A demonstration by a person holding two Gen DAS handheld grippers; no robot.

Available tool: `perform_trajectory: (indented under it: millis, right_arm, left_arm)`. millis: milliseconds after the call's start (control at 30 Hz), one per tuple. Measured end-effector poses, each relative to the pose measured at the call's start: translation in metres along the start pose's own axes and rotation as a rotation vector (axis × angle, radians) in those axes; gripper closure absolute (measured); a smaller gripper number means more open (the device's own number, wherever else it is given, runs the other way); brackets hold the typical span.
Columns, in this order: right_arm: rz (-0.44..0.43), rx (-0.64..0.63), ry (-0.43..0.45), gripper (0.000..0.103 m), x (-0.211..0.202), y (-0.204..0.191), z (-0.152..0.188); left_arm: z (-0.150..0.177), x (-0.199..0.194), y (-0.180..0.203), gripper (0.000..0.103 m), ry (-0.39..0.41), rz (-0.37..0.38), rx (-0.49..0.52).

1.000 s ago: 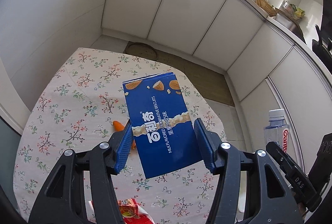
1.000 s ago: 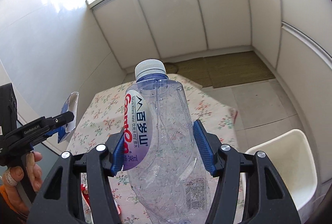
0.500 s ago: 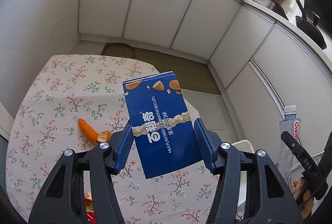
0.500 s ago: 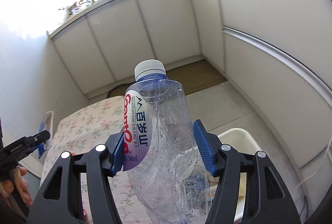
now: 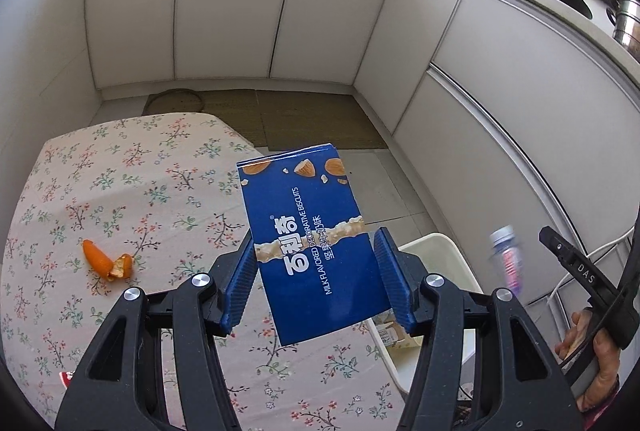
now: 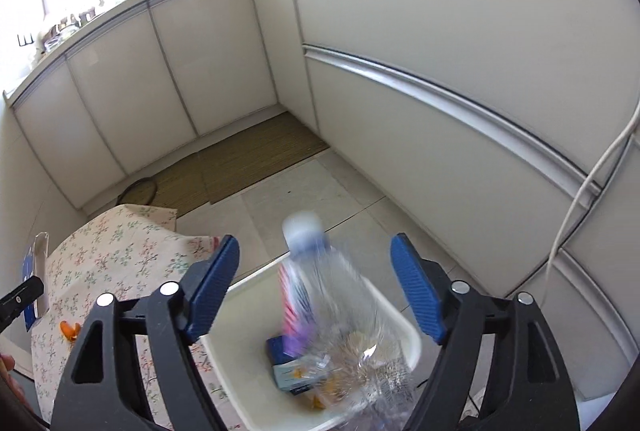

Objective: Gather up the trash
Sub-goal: 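Drop the plastic bottle into the white bin with the right tool while the left tool holds the packet, then lower the biscuit packet into the white bin and open the left tool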

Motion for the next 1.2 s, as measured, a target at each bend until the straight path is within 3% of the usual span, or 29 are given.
perform_trajectory:
  millis: [233, 667, 767, 833, 1200]
  right_arm:
    - [0.053, 0.059, 0.019, 0.014, 0.000, 0.034, -0.006]
    - [0.133, 0.109, 0.037, 0.014, -0.003, 0.061, -0.008]
    - [0.143, 0.121, 0.038, 0.014, -0.003, 0.066, -0.008]
    - [0.143, 0.126, 0.033, 0.014, -0.002, 0.068, -0.008]
    - [0.120, 0.070, 0.015, 0.011, 0.003, 0.041, -0.008]
  left_arm:
    - [0.004, 0.022, 0.047, 0.048, -0.016, 0.051, 0.078]
    - [0.018, 0.057, 0.120, 0.047, -0.046, 0.169, 0.217]
    - [0.021, 0.066, 0.125, 0.043, -0.068, 0.180, 0.223]
    - [0.022, 0.069, 0.124, 0.029, -0.069, 0.171, 0.219]
    - [0.022, 0.059, 0.098, 0.016, -0.073, 0.128, 0.152]
Point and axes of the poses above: each gripper's, at about its wrist camera, not at the fingertips, and x roughly the way its jaws point, y to its right, z to its underside, the point moved 5 cm from there along x, roughly the way its jaws point, and after that the axes turned 7 degrees about -y, right-handed, at the moved point
